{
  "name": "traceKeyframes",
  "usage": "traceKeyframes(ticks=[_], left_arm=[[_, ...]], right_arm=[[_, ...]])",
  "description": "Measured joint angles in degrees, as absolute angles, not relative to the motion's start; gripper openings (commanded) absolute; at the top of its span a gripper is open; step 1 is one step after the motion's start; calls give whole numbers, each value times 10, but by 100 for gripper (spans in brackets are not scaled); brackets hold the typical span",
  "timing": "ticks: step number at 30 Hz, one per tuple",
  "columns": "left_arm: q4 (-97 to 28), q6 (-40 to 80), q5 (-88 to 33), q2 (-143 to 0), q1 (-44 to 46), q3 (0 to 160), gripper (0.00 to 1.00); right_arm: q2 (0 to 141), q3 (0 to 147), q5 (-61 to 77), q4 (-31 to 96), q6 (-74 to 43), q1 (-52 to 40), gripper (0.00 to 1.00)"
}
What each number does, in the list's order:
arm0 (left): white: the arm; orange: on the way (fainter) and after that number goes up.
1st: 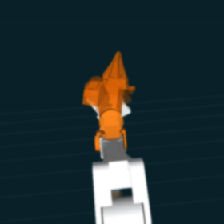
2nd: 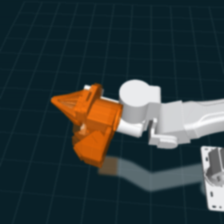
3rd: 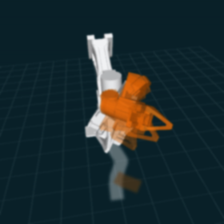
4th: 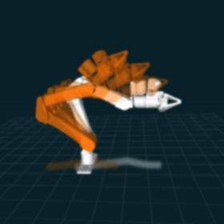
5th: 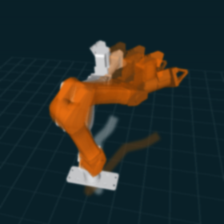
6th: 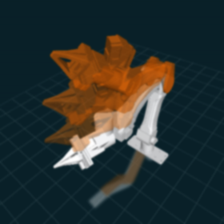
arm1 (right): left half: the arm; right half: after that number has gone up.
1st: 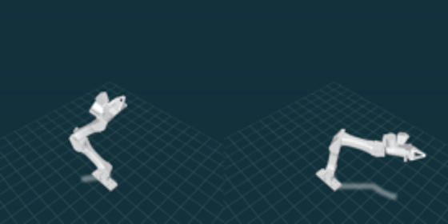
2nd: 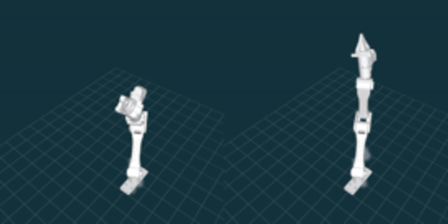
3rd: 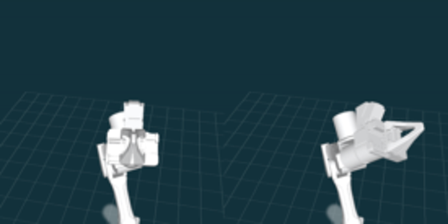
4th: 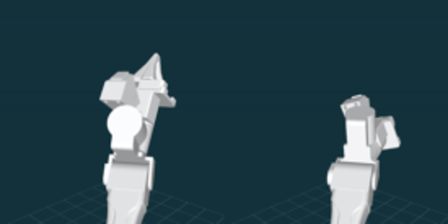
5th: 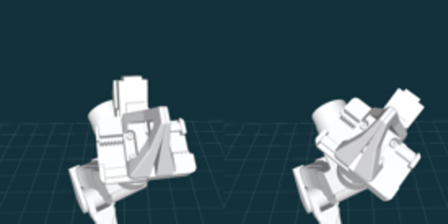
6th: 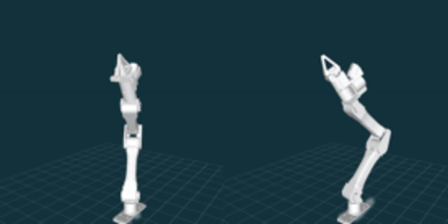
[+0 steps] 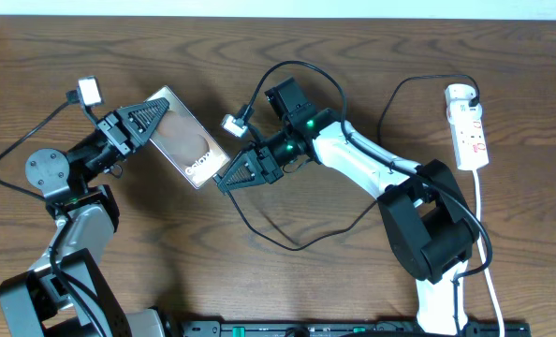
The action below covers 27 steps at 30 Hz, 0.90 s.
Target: Plug charger to phone and switch on socket
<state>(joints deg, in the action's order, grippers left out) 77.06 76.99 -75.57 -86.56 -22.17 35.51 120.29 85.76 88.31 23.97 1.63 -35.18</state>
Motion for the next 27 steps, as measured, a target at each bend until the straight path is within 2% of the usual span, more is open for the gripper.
traceKeyframes(ticks=[18,19,21,23,24,27], left_arm=[[771,764,-761,-866,-222,357,8],[771,764,-761,-866,-222,357,7],[771,764,-762,-866,-222,357,7],[770,764,-780,-866,-217,357,7],[770,764,-785,-866,-214,357,7],[770,759,-796,-866,-208,357,7]], right_arm=[[1204,856,883,221,2,-352,1],[1204,856,883,220,2,-352,4],[1205,856,883,220,-1,-352,20],[1205,857,883,214,-5,-352,41],[1205,858,883,212,-5,-352,56],[1205,858,883,213,-8,-352,87]])
